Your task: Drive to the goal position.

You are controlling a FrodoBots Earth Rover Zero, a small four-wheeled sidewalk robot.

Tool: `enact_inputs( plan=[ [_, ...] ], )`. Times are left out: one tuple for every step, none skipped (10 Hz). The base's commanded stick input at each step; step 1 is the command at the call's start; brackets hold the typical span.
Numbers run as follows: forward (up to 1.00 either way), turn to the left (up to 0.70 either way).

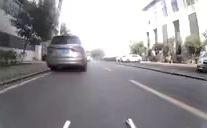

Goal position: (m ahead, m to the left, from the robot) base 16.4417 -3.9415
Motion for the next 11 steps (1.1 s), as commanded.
enact_inputs(
  plan=[
    [0.70, -0.14],
    [0.70, -0.14],
    [0.70, -0.01],
    [0.70, 0.00],
    [0.70, 0.00],
    [0.70, 0.00],
    [0.70, 0.00],
    [0.70, 0.00],
    [0.70, 0.00],
    [0.70, 0.00],
    [0.70, 0.00]
  ],
)
